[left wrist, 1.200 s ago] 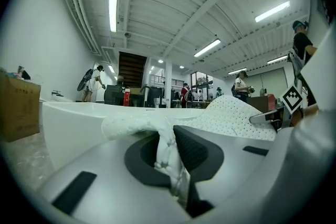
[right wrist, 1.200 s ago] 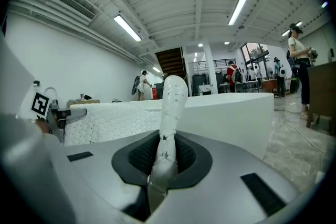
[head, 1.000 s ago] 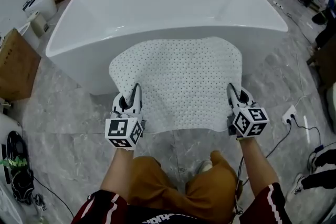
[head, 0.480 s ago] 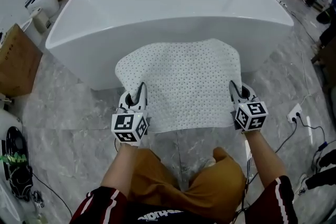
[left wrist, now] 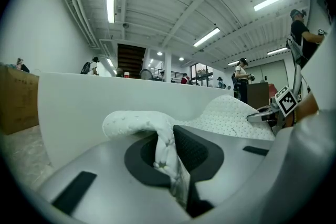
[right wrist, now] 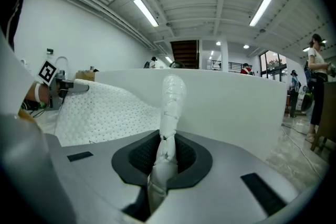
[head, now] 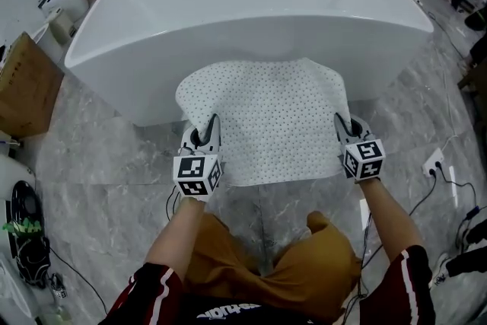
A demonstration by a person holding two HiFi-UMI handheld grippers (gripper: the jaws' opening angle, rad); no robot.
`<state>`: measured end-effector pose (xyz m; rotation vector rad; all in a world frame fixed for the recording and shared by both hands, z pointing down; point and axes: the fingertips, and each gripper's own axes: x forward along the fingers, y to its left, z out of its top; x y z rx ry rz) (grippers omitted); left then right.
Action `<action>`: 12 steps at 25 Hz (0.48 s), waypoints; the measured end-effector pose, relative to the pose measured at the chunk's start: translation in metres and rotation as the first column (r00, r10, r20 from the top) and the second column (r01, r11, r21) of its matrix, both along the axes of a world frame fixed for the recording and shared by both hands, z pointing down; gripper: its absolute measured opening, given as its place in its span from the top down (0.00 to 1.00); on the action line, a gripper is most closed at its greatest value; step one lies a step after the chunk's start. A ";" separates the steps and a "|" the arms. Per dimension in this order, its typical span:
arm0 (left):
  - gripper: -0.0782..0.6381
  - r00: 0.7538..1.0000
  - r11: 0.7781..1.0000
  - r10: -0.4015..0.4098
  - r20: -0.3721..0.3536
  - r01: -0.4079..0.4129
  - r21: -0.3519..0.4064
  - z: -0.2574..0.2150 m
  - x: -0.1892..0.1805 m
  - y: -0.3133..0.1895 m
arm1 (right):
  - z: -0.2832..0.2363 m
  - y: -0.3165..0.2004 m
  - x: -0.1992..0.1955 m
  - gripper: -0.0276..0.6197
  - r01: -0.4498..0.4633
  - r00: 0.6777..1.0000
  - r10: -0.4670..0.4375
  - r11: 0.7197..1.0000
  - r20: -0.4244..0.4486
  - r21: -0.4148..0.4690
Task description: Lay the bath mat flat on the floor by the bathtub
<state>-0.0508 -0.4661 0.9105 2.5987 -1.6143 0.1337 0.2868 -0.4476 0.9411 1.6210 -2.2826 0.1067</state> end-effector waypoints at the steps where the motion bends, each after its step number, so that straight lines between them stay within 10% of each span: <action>1: 0.84 1.000 1.000 0.000 0.008 0.000 -0.005 0.006 0.002 -0.003 | 0.007 -0.002 0.003 0.88 0.011 1.000 -0.011 1.000 -0.015 -0.003; 12: 0.84 0.996 0.997 0.010 0.086 -0.003 -0.082 0.080 0.038 -0.020 | 0.111 -0.020 0.032 0.88 -0.035 0.998 0.044 0.987 0.050 -0.156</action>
